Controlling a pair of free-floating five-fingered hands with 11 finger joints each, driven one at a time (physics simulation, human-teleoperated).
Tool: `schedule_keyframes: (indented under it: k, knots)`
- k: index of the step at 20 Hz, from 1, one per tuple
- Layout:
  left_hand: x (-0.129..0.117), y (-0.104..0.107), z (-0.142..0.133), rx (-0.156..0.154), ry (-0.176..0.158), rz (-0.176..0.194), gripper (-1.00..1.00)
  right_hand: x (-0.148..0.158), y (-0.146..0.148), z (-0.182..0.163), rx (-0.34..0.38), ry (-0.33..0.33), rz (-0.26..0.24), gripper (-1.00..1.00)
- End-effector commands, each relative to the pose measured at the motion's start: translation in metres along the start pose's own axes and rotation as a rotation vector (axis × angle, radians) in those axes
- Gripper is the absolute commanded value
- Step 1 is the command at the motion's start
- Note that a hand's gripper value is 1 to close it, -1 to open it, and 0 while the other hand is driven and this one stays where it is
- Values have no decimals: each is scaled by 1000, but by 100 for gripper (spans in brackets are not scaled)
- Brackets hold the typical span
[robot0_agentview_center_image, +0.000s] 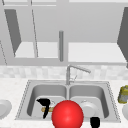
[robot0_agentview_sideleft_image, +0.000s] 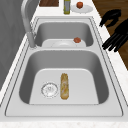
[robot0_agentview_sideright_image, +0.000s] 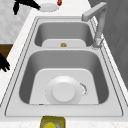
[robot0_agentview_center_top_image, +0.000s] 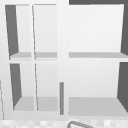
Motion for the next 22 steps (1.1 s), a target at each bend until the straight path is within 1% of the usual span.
schedule_keyframes:
  k: [1,2,3,4,5,6,8,9,11,13,15,17,21,22]
  knots:
    - [-1,-2,1,12,-9,11,-100,0,0,0,0,0,0,0]
    - [-1,-2,0,11,-8,8,-100,0,0,0,0,0,0,0]
    - [-1,-1,0,-2,-3,10,-100,0,0,0,0,0,0,0]
    - [1,-4,7,26,-21,12,-100,0,0,0,0,0,0,0]
    - [4,-8,14,34,-58,12,-100,0,0,0,0,0,0,0]
    - [7,-5,9,33,-104,6,-100,0,0,0,0,0,0,0]
    - [10,-3,8,39,-140,-10,-100,0,0,0,0,0,0,0]
    - [11,-2,9,36,-150,-14,-100,0,0,0,0,0,0,0]
    - [14,1,10,50,-176,-17,-100,0,0,0,0,0,0,0]
    - [16,4,11,65,-209,-19,-100,0,0,0,0,0,0,0]
    - [18,6,12,72,-245,-21,-100,0,0,0,0,0,0,0]
    - [19,9,13,75,-285,-24,-100,0,0,0,0,0,0,0]
    - [22,17,16,61,-364,-26,-100,0,0,0,0,0,0,0]
    - [23,19,16,62,-382,-28,-100,0,0,0,0,0,0,0]
